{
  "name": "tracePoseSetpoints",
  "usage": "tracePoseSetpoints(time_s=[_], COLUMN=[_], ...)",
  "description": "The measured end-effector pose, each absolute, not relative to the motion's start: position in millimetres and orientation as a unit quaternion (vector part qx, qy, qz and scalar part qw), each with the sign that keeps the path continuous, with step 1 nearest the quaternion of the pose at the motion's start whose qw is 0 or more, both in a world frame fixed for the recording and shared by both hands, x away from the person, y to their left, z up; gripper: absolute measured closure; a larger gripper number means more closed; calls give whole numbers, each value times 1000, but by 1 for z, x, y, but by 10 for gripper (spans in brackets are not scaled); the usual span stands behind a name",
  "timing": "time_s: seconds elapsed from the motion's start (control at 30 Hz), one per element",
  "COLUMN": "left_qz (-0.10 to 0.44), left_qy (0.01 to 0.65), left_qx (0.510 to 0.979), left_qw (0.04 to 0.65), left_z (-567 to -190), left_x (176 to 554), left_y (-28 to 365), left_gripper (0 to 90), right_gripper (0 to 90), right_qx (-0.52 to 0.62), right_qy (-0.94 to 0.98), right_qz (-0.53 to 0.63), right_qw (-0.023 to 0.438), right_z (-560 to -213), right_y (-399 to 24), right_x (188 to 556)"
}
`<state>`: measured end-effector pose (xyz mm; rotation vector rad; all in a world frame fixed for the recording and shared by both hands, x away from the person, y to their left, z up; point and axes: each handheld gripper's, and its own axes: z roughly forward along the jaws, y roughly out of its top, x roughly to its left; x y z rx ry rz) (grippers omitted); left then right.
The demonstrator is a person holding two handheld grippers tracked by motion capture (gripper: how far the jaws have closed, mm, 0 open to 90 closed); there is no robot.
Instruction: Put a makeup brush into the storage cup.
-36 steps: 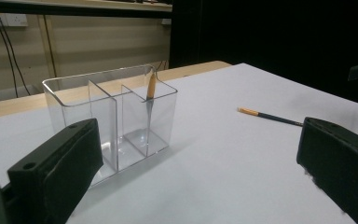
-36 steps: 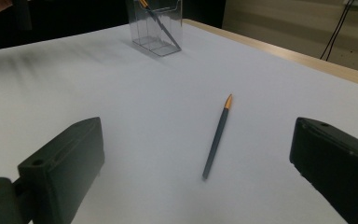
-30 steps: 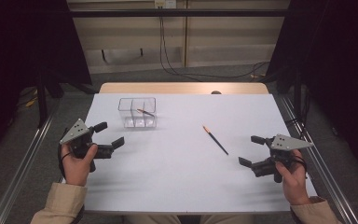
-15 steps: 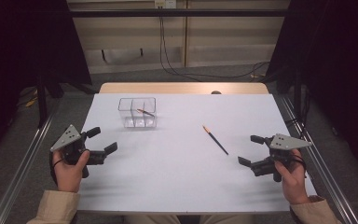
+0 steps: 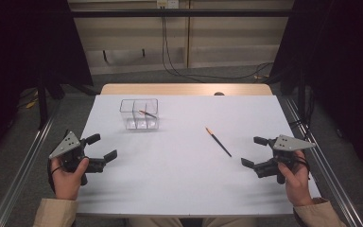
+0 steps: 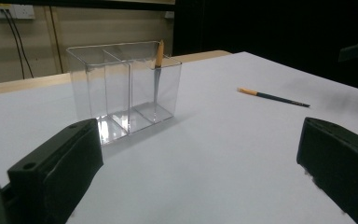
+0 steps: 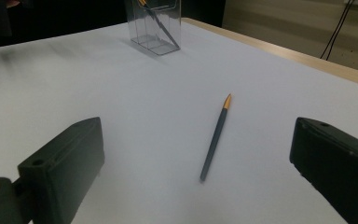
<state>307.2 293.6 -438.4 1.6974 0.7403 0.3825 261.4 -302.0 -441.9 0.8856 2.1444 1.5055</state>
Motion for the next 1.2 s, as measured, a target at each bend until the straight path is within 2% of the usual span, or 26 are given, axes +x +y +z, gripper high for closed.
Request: tracePoseSetpoints(time_s=[1.2], left_qz=[153], left_qy=[310], left_qx=[726], left_qw=[594], left_z=[-443], left_x=[305], left_y=[289], left_gripper=[1], right_gripper=[27], right_qx=[324], right_qy=[750], right_qz=[539], right_qw=[205], right_z=[-436], right_y=[-283], right_x=[285])
